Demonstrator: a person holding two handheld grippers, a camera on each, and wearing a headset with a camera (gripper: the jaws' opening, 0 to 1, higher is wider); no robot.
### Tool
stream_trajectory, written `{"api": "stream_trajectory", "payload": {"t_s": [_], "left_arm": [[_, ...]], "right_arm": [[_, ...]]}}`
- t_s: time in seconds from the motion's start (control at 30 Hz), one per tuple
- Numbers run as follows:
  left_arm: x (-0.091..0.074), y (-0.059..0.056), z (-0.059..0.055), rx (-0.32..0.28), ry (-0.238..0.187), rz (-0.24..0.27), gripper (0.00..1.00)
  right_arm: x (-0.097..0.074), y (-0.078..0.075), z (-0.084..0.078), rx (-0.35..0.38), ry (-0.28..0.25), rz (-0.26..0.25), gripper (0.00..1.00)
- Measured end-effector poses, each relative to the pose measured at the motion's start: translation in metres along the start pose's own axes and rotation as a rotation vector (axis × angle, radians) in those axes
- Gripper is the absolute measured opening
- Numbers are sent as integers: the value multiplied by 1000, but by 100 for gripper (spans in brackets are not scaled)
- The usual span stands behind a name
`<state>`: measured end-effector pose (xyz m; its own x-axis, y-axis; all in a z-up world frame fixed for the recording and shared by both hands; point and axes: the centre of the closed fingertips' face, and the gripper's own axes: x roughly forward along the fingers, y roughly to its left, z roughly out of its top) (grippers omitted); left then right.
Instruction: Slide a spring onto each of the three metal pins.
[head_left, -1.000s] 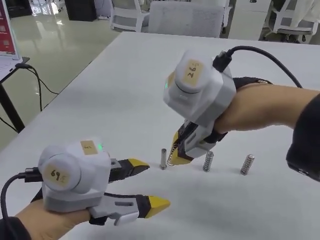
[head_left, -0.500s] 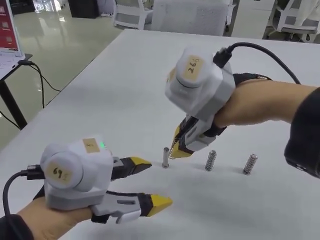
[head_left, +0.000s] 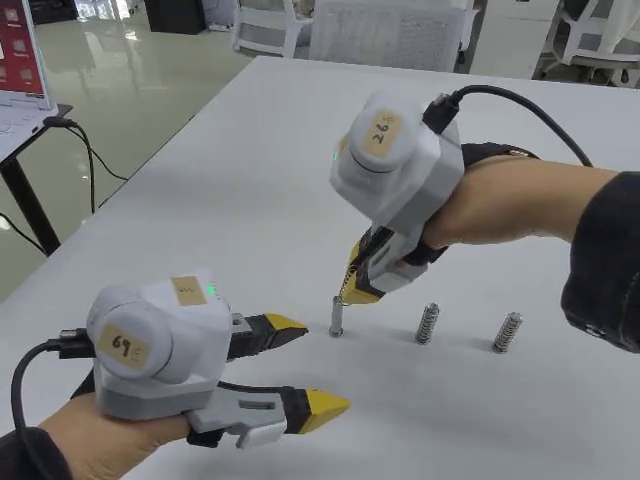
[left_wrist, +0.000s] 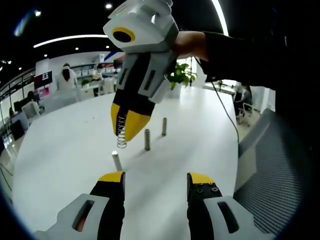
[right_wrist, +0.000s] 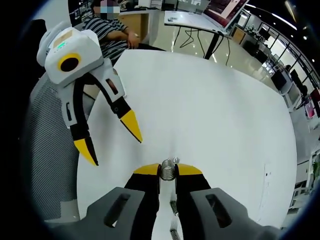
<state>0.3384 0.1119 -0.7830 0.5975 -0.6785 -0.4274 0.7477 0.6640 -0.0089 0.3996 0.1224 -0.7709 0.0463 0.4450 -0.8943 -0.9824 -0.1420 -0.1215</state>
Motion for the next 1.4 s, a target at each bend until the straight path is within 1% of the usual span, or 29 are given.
{"api": "stream_trajectory", "payload": {"t_s": [0.17, 0.47, 0.97, 1.17, 1.23, 1.4], "left_arm": [[0, 1, 0, -2, 1, 3, 44], [0, 2, -1, -3, 6, 4, 43], [-2, 3, -2, -8, 4, 8, 43], [-2, 3, -3, -10, 3, 7, 43], [-2, 3, -3, -10, 4, 7, 43], [-2, 3, -4, -12, 3, 5, 42]], "right_arm": [[4, -6, 0, 0, 2, -11, 8], [14, -13, -3, 15, 3, -8, 8], [25, -15, -5, 27, 23, 10, 8], [27, -16, -4, 32, 24, 15, 8], [29, -18, -3, 33, 25, 16, 8], [28, -17, -3, 25, 36, 18, 8]]}}
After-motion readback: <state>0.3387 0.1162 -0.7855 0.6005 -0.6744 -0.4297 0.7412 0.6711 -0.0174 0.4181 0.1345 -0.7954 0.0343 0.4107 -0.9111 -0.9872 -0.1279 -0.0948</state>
